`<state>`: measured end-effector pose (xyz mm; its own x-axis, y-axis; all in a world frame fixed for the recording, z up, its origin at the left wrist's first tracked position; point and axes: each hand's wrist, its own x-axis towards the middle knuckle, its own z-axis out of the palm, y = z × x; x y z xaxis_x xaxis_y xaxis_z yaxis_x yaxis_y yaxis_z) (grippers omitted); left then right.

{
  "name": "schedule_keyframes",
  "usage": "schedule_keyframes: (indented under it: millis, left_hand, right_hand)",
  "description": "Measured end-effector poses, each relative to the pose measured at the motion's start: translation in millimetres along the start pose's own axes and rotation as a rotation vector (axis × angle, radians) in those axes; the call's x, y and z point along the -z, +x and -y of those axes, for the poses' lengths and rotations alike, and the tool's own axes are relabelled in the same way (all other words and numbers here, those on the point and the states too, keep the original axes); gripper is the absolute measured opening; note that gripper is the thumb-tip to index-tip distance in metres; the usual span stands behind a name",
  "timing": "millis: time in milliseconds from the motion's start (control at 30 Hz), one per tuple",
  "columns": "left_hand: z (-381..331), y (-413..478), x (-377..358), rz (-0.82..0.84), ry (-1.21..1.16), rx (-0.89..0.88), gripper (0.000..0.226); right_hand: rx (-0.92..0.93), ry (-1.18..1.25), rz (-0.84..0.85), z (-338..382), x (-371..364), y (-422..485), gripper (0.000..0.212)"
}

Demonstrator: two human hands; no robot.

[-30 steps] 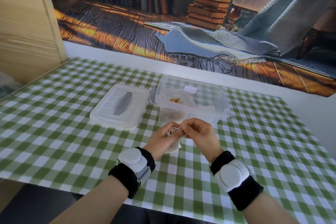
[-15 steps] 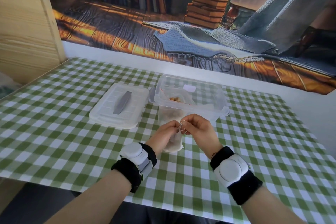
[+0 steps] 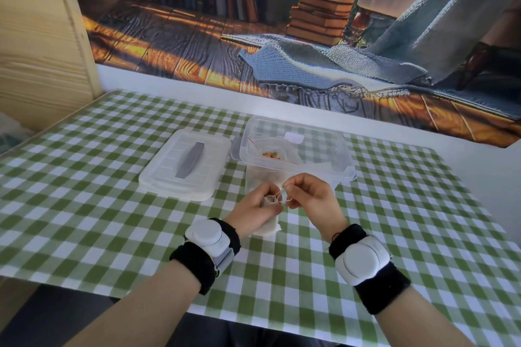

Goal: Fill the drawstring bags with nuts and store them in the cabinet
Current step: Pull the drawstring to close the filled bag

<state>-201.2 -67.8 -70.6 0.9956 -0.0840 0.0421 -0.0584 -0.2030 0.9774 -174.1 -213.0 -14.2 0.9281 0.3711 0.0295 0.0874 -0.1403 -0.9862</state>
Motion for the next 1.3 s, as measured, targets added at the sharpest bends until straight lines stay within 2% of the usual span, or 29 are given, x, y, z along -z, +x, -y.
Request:
schedule_keyframes:
  millis: [167, 333, 433, 467, 600, 767, 867, 1033, 1167, 1300]
  left_hand:
    - [0.2, -1.7, 10.4, 0.020, 0.018, -0.006, 0.005]
    - [-3.7, 0.8, 0.8, 0.045, 0.006, 0.018, 0.017]
    - [-11.3, 7.3, -10.0, 0.048, 0.003, 0.101, 0.037]
    - [-11.2, 7.5, -10.1, 0.037, -0.019, 0.113, 0.037]
    - [-5.0, -1.5, 6.9, 0.045, -0.059, 0.032, 0.017]
    - [-2.3, -5.2, 6.3, 0.124, -0.050, 0.047, 0.028]
    - [-9.5, -8.0, -8.3, 0.169, -0.165, 0.064, 0.022]
    - [-13.1, -13.9, 7.1, 0.213, -0.209, 0.041, 0.021]
    - [-8.9, -19.6, 14.5, 0.307, -0.238, 0.142, 0.041]
    - [-3.7, -19.6, 14.7, 0.328, -0.469, 0.239, 0.047]
  right_hand:
    - [-0.137, 0.048, 0.032, 0.9, 9.5, -0.6, 0.016]
    - [-0.109, 0.090, 0.104, 5.0, -2.8, 1.6, 0.014]
    - [-0.048, 0.046, 0.133, 10.1, -14.9, 3.2, 0.010]
    - [-0.042, 0.054, 0.132, 11.4, -16.0, 3.2, 0.010]
    - [-0.044, 0.074, 0.082, 14.8, -4.2, 1.4, 0.014]
    - [-0.036, 0.049, 0.071, 11.8, -4.6, 2.7, 0.013]
    - [-0.040, 0.060, 0.103, 10.3, -14.5, 1.3, 0.016]
    - [-0.053, 0.139, -0.020, 6.9, 10.9, 0.7, 0.016]
    - [-0.079, 0.150, -0.086, -0.1, 35.4, -6.4, 0.019]
    - [-0.122, 0.078, -0.085, -12.0, 60.3, -21.8, 0.018]
